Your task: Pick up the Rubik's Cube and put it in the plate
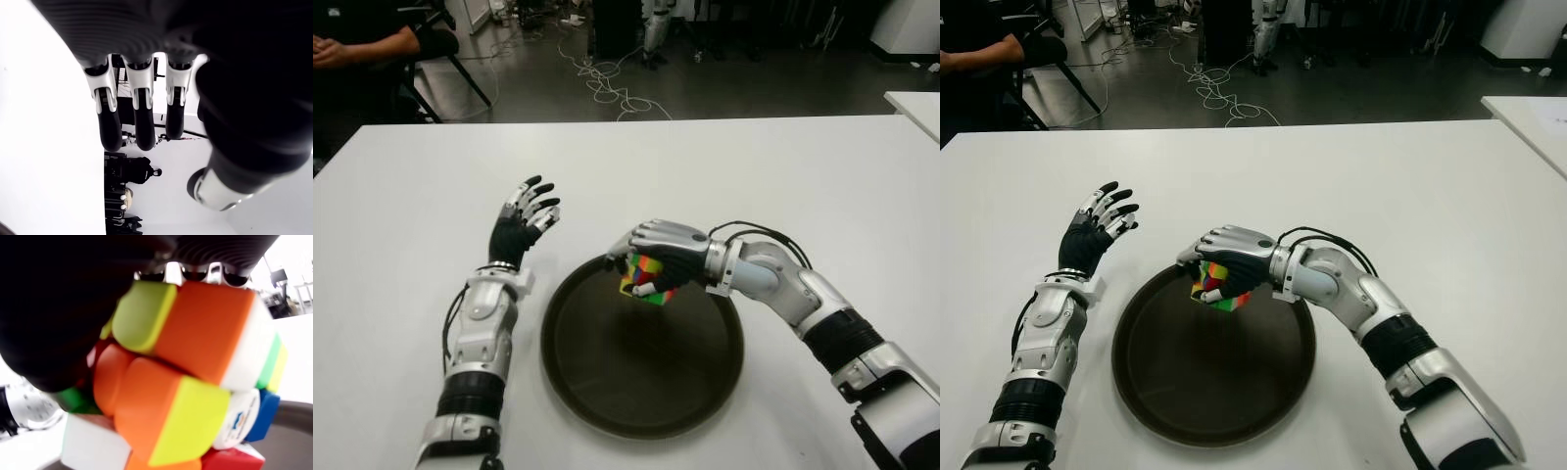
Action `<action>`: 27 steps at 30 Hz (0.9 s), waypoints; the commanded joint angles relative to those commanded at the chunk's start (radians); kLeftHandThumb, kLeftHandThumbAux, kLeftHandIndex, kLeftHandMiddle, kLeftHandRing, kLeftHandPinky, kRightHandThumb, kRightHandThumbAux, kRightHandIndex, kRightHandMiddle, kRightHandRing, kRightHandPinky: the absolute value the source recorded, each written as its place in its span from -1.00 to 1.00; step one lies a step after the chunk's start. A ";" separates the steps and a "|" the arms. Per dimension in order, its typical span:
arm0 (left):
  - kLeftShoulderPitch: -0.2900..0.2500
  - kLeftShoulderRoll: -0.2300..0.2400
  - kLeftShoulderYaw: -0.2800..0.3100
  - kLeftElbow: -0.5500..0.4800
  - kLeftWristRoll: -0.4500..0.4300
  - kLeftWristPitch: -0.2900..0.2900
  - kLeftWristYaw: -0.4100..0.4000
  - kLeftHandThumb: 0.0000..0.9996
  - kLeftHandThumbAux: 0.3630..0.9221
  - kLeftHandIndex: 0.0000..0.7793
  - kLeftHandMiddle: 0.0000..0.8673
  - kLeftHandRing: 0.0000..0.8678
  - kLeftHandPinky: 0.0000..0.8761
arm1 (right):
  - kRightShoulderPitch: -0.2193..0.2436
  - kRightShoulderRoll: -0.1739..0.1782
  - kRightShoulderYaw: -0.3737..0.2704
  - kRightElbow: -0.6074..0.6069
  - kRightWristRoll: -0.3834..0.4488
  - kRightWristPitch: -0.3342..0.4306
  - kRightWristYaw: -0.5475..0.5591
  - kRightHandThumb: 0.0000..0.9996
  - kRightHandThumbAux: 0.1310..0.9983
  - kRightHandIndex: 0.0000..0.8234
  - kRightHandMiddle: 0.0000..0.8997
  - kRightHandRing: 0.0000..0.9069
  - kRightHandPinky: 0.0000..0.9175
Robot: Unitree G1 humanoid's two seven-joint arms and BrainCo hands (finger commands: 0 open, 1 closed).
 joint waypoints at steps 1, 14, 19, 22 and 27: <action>0.000 0.000 0.000 0.000 0.000 0.000 0.000 -0.58 0.69 -0.62 -0.53 -0.46 -0.30 | -0.001 0.001 0.000 0.006 -0.001 -0.005 -0.003 0.66 0.30 0.04 -0.04 -0.33 -0.28; -0.003 0.002 -0.002 0.000 -0.002 0.005 -0.011 -0.63 0.71 -0.61 -0.53 -0.49 -0.37 | 0.000 0.021 0.002 0.039 0.039 0.015 0.058 -0.77 0.65 -0.83 -0.94 -0.88 -0.78; -0.002 0.002 -0.003 -0.003 -0.003 0.011 -0.013 -0.61 0.73 -0.63 -0.54 -0.50 -0.37 | -0.001 0.022 0.002 0.033 0.058 0.037 0.099 -0.97 0.52 -0.98 -0.99 -0.98 -0.89; -0.003 0.000 -0.002 -0.003 -0.004 0.012 -0.009 -0.58 0.73 -0.61 -0.53 -0.49 -0.34 | 0.001 0.027 -0.001 0.034 0.065 0.042 0.107 -0.99 0.42 -0.99 -1.00 -0.99 -0.94; -0.005 0.000 -0.001 0.000 -0.004 0.014 -0.007 -0.58 0.68 -0.60 -0.51 -0.46 -0.33 | 0.001 0.029 -0.005 0.034 0.068 0.045 0.109 -1.00 0.32 -1.00 -1.00 -1.00 -0.98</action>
